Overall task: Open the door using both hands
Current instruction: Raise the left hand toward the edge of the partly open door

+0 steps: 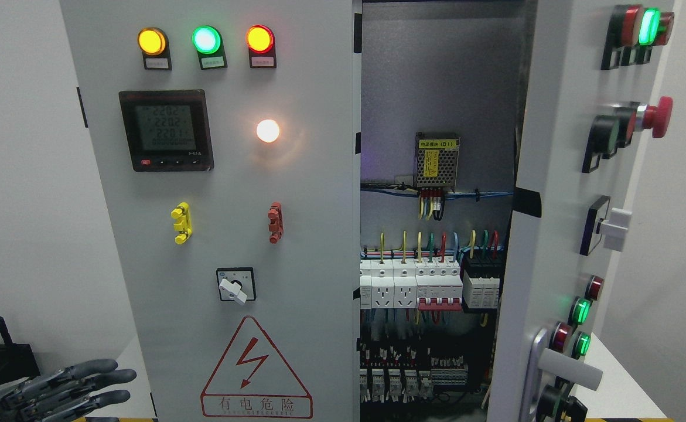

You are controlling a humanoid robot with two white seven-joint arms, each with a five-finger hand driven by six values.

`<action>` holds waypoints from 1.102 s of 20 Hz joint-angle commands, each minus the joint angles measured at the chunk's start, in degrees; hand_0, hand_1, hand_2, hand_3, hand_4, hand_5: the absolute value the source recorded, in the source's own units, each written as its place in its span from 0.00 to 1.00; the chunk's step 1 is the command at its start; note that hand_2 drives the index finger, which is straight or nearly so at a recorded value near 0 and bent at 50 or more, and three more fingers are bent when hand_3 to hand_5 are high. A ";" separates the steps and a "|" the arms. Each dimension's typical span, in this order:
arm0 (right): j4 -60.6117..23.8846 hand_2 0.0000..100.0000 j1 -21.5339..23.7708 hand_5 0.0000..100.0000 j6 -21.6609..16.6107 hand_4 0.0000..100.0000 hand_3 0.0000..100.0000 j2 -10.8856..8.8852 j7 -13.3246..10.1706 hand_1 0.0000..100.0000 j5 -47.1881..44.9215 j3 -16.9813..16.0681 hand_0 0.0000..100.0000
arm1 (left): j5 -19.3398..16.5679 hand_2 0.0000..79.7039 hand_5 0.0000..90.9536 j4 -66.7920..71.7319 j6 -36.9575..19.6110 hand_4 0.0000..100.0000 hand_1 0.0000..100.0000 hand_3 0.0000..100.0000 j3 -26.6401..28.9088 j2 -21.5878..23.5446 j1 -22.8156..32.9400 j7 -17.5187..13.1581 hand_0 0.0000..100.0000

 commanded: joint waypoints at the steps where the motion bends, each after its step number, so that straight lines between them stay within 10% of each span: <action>1: 0.00 0.00 0.00 0.00 -0.02 0.00 0.00 -0.01 0.00 0.00 0.02 1.41 0.00 | 3.51 0.00 0.00 -1.86 0.22 0.03 0.00 0.00 0.70 5.88 -1.61 -0.98 0.00; 7: 0.00 0.00 0.00 0.00 -0.02 0.00 0.00 -0.01 0.00 0.00 -0.06 1.41 0.00 | 3.78 0.00 0.00 -1.77 2.40 0.03 0.00 0.00 -2.45 4.39 -8.26 -1.15 0.00; 12: 0.00 0.00 0.00 0.00 -0.02 0.00 0.00 -0.01 0.00 0.00 0.02 1.41 0.00 | 2.12 0.00 0.00 -1.16 14.11 0.03 0.00 0.00 -27.55 -1.59 -36.28 -0.71 0.00; 22: 0.00 0.00 0.00 0.00 -0.02 0.00 0.00 -0.01 0.00 0.00 -0.06 1.41 0.00 | -2.64 0.00 0.00 6.57 14.02 0.03 0.00 0.00 -61.15 -8.26 -66.81 0.78 0.00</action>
